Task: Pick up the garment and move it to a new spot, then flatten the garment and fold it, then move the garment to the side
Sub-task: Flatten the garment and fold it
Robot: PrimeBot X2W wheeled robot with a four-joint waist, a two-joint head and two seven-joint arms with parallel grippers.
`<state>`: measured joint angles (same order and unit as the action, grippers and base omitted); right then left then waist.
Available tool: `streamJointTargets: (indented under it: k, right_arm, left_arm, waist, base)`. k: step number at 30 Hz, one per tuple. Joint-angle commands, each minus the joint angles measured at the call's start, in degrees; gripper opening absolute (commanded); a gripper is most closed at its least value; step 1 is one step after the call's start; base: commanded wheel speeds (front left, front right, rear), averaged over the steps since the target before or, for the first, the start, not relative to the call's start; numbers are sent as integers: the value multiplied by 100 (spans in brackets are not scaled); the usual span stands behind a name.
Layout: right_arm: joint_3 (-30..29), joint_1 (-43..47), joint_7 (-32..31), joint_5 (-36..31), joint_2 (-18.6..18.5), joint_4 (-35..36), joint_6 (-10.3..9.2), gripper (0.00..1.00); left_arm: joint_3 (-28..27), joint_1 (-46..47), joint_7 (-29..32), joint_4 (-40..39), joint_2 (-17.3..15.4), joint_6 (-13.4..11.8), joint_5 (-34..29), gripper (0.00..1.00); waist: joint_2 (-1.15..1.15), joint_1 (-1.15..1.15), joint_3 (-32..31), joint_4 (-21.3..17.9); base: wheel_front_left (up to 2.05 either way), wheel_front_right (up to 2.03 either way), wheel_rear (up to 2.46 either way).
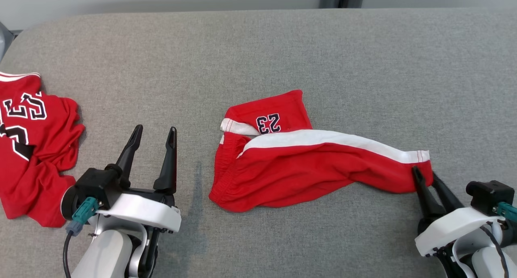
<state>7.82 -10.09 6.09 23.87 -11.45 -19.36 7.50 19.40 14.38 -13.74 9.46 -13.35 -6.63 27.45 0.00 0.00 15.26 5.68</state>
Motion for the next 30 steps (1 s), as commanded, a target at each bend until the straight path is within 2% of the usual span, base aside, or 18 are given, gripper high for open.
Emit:
streamJointTargets:
  k: [1, 7, 15, 23, 30]
  right_arm:
    - [-73, -25, 63, -74, -15, -44, -2, 100]
    - [-516, 144, 175, -312, 89, 88, -2, 100]
    - [-975, 218, 79, -742, 269, 1046, -2, 100]
    - [-919, 461, -335, -963, 455, 1819, -2, 100]
    - [-930, 659, -494, -961, 558, 2104, -2, 100]
  left_arm:
    - [-3, -46, 4, -24, -39, -36, 11, 100]
    - [6, -234, 44, -65, -93, -110, 27, 100]
    - [-56, -507, 93, -143, -234, -250, 12, 100]
    - [-65, -743, 152, -204, -356, -331, 23, 100]
    - [-55, -767, 190, -251, -380, -372, 52, 100]
  waist:
    - [0, 0, -65, -14]
    - [0, 0, -283, -107]
    - [0, 0, -603, -241]
    - [0, 0, -849, -237]
    - [0, 0, -881, -194]
  base:
    - [0, 0, 0]
    - [0, 0, 0]
    - [0, 0, 0]
    - [0, 0, 0]
    - [0, 0, 0]
